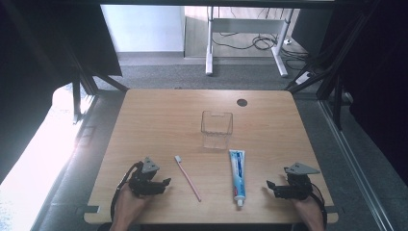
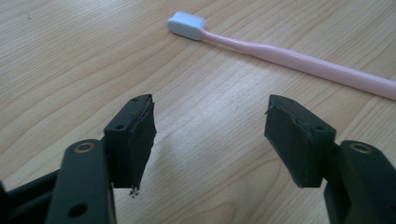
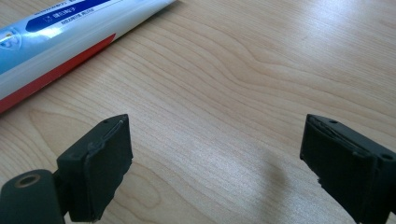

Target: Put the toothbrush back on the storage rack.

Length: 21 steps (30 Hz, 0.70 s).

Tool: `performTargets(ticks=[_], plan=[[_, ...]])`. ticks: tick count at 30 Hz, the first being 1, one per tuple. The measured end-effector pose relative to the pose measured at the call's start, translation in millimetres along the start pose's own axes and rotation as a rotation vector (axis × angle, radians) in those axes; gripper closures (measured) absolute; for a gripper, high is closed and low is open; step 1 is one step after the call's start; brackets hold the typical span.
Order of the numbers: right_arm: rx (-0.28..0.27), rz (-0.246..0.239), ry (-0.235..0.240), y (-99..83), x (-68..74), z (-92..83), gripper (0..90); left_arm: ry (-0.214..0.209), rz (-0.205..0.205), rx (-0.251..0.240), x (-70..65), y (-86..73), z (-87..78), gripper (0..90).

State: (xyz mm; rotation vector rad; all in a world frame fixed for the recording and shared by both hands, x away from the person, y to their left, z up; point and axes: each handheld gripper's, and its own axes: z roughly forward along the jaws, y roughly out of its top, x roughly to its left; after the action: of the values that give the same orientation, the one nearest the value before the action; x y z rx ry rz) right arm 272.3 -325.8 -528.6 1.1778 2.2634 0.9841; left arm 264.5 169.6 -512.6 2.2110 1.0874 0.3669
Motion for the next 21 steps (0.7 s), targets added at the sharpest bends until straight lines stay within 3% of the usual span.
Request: performTargets(ticks=[11, 21], plan=[[0.000, -0.001, 0.001, 0.1, 0.4, 0.1, 9.8, -0.050, -0.016, -0.019, -4.8, 10.6, 0.8, 52.8], [0.005, -0.005, 0.002, 0.1, 0.9, 0.6, 10.1, -0.091, 0.065, 0.010, -17.0, 22.7, 8.2, 67.4]])
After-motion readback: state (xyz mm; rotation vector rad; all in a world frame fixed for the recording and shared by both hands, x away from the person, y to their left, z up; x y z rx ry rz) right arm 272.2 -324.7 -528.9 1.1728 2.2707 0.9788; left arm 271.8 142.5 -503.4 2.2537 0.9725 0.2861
